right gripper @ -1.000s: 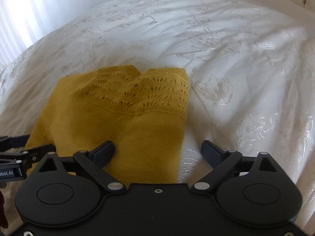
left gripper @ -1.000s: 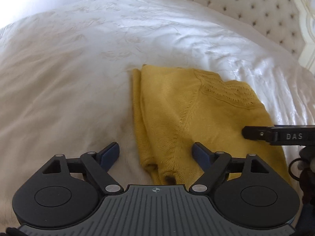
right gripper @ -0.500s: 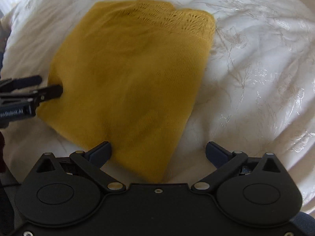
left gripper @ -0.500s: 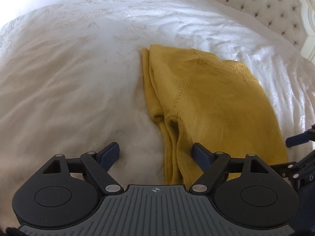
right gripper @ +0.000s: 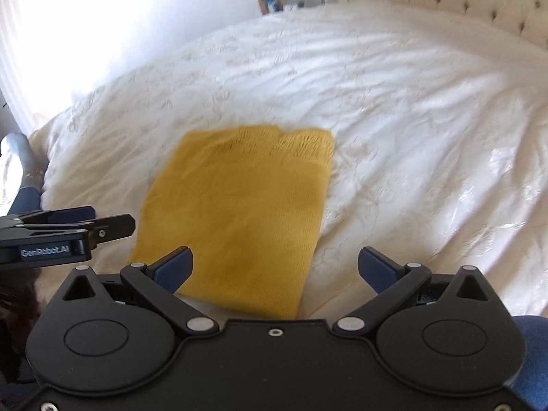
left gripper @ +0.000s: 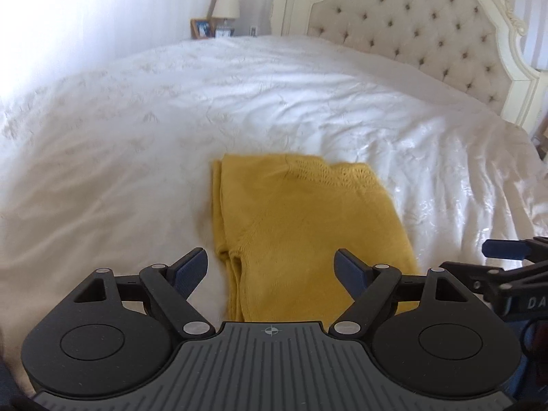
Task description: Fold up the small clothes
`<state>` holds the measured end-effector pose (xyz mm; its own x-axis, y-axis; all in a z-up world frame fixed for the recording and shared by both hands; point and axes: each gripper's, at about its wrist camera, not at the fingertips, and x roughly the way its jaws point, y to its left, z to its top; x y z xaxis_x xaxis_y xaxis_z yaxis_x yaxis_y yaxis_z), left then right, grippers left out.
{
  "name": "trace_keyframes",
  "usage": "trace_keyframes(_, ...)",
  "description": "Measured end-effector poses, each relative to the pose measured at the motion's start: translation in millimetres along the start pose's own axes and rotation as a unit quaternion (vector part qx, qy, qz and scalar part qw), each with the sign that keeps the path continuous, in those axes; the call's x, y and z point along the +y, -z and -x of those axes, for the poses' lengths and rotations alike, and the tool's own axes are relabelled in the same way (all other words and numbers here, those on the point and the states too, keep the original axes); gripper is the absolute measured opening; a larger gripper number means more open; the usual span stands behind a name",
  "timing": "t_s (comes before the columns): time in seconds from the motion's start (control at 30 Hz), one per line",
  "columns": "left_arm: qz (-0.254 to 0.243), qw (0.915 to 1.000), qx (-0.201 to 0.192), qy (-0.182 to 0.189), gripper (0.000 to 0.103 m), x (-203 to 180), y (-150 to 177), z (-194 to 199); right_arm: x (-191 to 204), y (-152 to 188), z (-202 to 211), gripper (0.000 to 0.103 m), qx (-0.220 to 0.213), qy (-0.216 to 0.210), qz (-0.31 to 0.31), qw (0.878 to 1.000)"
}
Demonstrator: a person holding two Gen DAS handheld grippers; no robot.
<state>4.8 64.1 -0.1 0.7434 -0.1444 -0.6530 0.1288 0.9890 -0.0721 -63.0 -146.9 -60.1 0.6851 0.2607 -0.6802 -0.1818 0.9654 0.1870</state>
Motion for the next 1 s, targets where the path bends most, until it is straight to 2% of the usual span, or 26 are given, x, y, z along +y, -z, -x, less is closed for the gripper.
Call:
trace_keyframes(0.1, -0.004, 0.9998, -0.005, -0.021, 0.081, -9, -1, 7, 4, 5, 11, 0.102, -0.031, 0.02, 0.001, 0.999)
trace_keyframes(0.17, 0.0, 0.9995, 0.009, -0.029, 0.081, -12, -2, 7, 8, 2, 14, 0.102, -0.038, 0.041, -0.007, 0.998)
trace_keyframes(0.3, 0.011, 0.9972, 0.052, -0.053, 0.081, -13, 1, 2, 11, -3, 9, 0.102, -0.01, 0.093, -0.027, 0.995)
trace_keyframes(0.37, 0.003, 0.9958, 0.058, -0.071, 0.081, -13, 5, 2, 13, -3, 8, 0.102, 0.0, 0.114, -0.038, 0.993)
trace_keyframes(0.5, -0.007, 0.9913, 0.062, -0.115, 0.081, -14, 10, 6, 14, 1, 13, 0.102, -0.012, 0.111, -0.036, 0.993)
trace_keyframes(0.67, -0.002, 0.9916, 0.077, -0.104, 0.081, -10, 14, 4, 23, 1, 12, 0.102, -0.019, 0.132, -0.01, 0.991)
trace_keyframes(1.0, -0.005, 0.9912, 0.095, -0.092, 0.081, -12, 21, 3, 24, 5, 10, 0.101, -0.006, 0.097, -0.028, 0.995)
